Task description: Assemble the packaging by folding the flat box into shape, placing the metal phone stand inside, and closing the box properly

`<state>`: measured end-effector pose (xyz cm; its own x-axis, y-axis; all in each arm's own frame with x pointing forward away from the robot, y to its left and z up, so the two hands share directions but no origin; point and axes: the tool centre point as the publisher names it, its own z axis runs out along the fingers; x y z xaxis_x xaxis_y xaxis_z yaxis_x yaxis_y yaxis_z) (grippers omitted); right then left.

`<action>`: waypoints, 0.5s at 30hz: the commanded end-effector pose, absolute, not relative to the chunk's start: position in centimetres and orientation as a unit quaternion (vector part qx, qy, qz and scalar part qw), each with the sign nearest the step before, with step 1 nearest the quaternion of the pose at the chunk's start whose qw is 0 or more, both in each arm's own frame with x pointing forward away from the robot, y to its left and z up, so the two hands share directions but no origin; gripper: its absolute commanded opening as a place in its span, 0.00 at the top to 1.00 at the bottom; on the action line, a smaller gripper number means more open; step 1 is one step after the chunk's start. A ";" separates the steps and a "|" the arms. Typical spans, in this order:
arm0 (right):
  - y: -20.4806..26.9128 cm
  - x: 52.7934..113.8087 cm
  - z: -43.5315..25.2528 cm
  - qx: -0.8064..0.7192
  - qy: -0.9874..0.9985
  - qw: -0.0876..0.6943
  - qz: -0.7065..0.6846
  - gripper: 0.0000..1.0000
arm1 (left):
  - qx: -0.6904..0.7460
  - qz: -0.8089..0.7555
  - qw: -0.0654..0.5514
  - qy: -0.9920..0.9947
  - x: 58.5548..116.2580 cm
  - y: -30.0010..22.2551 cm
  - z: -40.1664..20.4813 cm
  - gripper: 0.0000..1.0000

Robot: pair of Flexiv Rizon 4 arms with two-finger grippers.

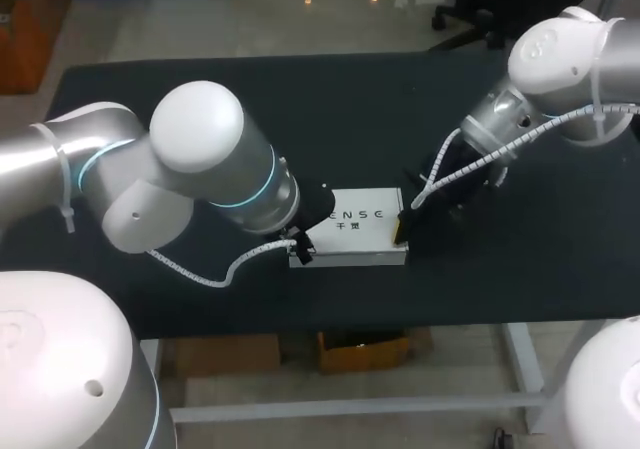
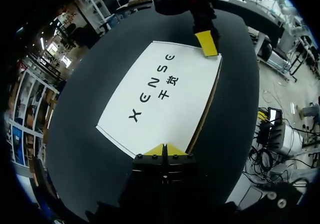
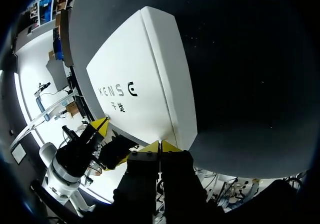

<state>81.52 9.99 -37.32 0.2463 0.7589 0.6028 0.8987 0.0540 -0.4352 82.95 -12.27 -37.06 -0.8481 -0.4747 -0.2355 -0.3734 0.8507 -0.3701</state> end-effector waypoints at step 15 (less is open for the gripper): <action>6.0 82.9 -31.4 -0.658 -0.647 0.337 -0.183 0.85 | -0.238 -0.147 0.170 0.945 81.0 -14.0 -32.4 0.00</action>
